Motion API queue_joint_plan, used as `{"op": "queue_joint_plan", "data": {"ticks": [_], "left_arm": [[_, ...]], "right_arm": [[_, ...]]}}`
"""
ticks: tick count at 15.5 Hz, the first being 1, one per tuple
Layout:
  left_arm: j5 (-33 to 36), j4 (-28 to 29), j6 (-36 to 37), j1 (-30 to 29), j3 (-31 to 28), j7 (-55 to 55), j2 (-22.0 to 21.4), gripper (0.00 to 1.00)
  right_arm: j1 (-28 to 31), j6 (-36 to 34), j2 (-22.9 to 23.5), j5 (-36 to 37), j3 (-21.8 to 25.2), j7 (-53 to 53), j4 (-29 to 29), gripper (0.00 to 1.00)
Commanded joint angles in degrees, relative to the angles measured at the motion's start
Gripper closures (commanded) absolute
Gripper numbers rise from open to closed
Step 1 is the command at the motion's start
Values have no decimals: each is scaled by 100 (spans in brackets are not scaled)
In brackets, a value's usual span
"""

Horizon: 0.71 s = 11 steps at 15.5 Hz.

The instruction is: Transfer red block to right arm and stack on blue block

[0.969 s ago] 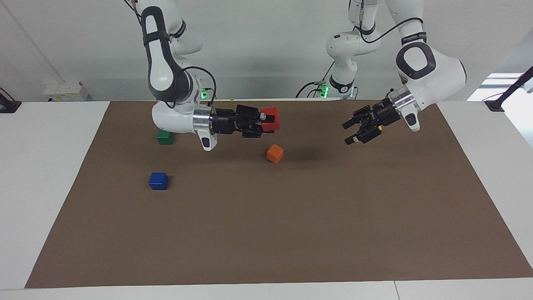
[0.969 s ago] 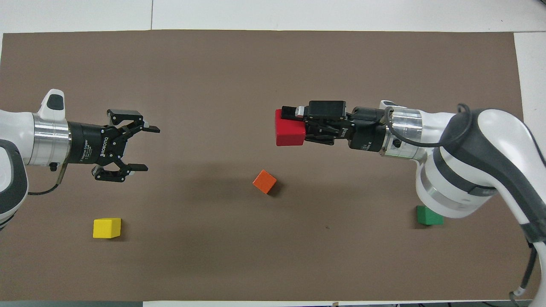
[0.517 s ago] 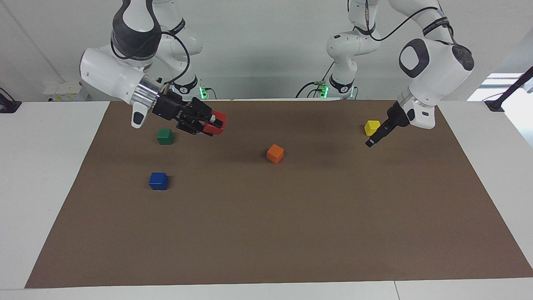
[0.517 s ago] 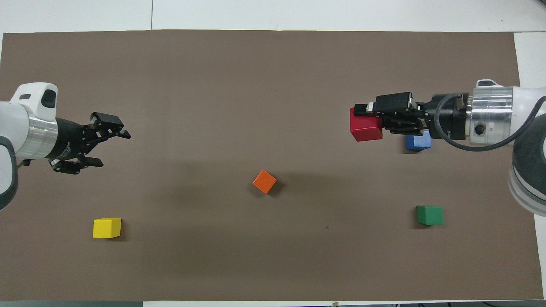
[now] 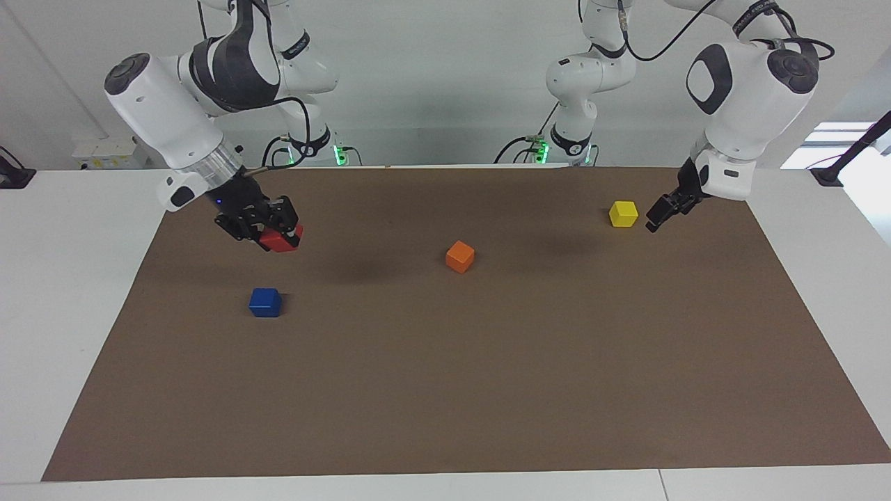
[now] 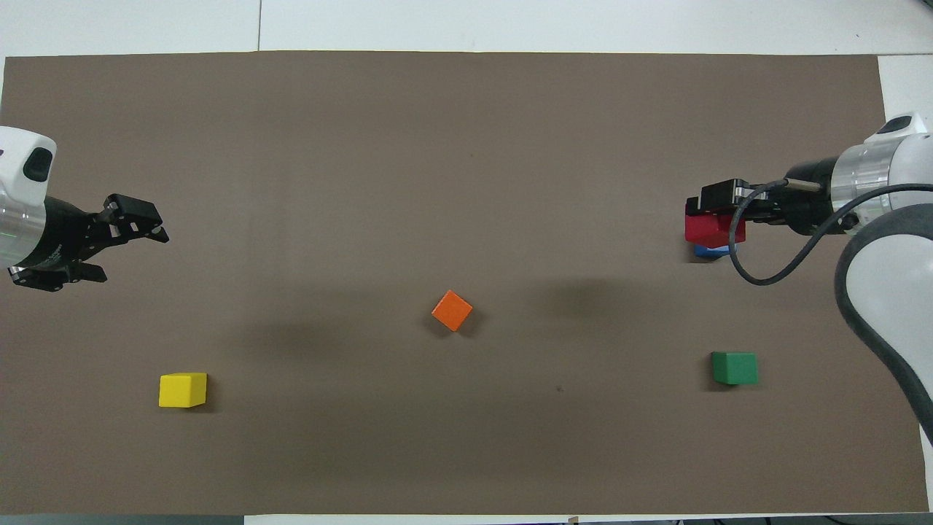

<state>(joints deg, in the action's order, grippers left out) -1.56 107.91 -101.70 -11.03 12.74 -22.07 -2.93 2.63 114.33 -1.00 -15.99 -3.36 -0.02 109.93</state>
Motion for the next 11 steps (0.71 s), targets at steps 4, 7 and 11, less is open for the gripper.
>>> {"op": "queue_joint_plan", "data": {"ticks": [4,7,11], "left_arm": [[278,-1138,1185,843,-716,554,336,0],[305,-1667,1687,1252,-1072,975,521,0],[323,-1826,1680,1270,-1046,1441,574,0]], "right_arm": [[98,80,451,1096,-77,64,28,100],[98,449,688,1649,-85,29,54,100],[237,1362,934,2135,-94,-172,379,100]]}}
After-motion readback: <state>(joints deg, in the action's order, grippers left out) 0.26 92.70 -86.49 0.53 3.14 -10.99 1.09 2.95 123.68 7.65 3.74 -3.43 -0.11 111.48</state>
